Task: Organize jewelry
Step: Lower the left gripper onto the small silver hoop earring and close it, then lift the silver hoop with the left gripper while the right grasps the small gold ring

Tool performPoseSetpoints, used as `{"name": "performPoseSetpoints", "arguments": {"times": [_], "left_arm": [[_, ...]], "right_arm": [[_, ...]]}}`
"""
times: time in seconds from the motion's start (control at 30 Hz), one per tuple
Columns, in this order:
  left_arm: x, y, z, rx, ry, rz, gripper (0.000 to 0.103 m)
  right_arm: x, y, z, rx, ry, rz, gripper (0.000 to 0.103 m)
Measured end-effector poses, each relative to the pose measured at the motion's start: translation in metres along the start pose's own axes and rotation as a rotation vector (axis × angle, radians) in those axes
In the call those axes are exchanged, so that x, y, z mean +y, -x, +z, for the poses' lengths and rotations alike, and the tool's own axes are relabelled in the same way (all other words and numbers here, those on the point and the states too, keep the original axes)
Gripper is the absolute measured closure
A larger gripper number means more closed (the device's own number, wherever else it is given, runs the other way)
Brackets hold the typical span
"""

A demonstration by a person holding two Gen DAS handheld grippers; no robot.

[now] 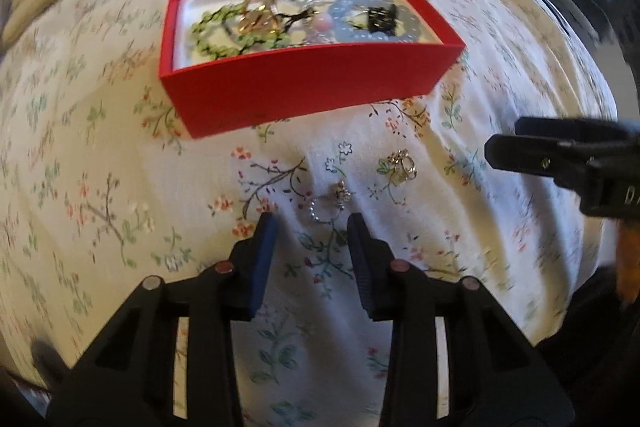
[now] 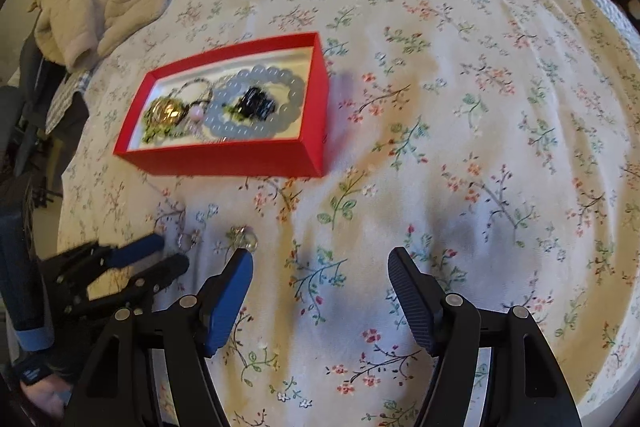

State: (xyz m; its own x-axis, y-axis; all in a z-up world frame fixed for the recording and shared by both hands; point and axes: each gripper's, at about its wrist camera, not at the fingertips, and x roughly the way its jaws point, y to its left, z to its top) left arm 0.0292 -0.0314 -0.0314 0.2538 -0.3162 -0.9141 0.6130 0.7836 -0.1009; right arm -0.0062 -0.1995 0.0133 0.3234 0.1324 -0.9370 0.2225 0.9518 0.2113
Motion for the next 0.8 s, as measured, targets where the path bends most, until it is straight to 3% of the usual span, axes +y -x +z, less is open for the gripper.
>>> {"name": "performPoseSetpoints", "arguments": {"times": [0.13, 0.4, 0.6, 0.7, 0.8], "left_arm": [[-0.004, -0.003, -0.009, -0.067, -0.111, -0.007, 0.064], [-0.005, -0.002, -0.013, -0.120, -0.189, -0.022, 0.064], [-0.008, -0.003, -0.012, -0.117, -0.227, -0.018, 0.069], [-0.011, -0.004, -0.010, -0.107, -0.238, -0.002, 0.083], [-0.015, -0.004, -0.010, -0.099, -0.247, 0.018, 0.084]], "right_arm": [[0.008, -0.004, -0.010, -0.032, 0.084, 0.040, 0.032], [0.029, -0.014, -0.033, -0.127, 0.367, 0.056, 0.032], [0.028, -0.018, -0.033, -0.147, 0.413, 0.075, 0.033], [0.032, -0.016, -0.029, -0.165, 0.419, 0.097, 0.034], [0.038, -0.017, -0.024, -0.168, 0.430, 0.094, 0.038]]}}
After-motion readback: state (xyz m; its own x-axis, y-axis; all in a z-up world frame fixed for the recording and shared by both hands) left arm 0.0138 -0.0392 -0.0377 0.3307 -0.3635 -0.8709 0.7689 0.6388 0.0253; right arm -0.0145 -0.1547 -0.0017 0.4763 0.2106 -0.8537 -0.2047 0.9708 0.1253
